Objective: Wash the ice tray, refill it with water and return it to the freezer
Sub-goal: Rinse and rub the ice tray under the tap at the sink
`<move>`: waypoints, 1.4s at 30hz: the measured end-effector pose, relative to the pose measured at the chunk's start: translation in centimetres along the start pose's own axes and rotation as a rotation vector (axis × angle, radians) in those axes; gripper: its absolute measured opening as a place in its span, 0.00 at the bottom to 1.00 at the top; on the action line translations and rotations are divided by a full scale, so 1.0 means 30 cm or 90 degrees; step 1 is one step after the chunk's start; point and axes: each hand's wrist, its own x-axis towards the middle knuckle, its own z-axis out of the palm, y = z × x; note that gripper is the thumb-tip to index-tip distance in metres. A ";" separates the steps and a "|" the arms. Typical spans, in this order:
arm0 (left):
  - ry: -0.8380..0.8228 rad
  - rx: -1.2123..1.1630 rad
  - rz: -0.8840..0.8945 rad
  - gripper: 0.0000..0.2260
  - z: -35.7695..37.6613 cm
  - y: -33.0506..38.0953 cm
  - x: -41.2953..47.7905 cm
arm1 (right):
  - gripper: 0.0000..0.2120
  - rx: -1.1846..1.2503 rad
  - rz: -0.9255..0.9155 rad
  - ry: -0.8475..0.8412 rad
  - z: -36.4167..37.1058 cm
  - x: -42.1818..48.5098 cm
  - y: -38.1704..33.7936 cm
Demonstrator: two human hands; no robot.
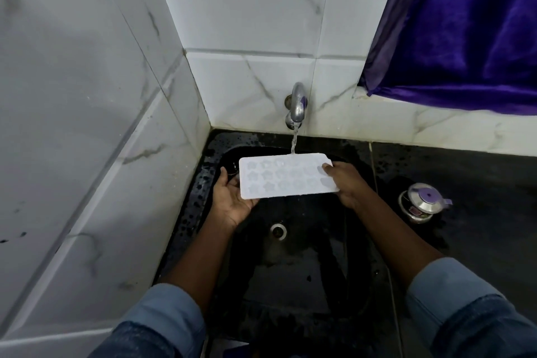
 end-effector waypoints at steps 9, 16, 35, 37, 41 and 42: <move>0.037 0.009 -0.001 0.36 0.100 -0.236 -0.049 | 0.12 0.252 0.039 0.009 -0.003 -0.135 0.170; -0.005 0.121 0.009 0.30 0.157 -0.348 0.026 | 0.18 0.346 0.084 -0.026 0.062 -0.316 0.249; 0.049 0.359 -0.052 0.29 0.086 -0.217 0.144 | 0.46 -1.071 -0.583 -0.318 0.074 -0.031 -0.023; 0.045 0.331 -0.067 0.30 0.082 -0.195 0.159 | 0.47 -1.077 -0.627 -0.357 0.089 -0.031 -0.019; 0.012 0.315 -0.111 0.35 0.051 -0.178 0.191 | 0.49 -1.059 -0.566 -0.276 0.106 0.040 -0.068; 0.014 0.329 -0.118 0.34 0.048 -0.177 0.190 | 0.48 -1.053 -0.561 -0.280 0.112 0.036 -0.064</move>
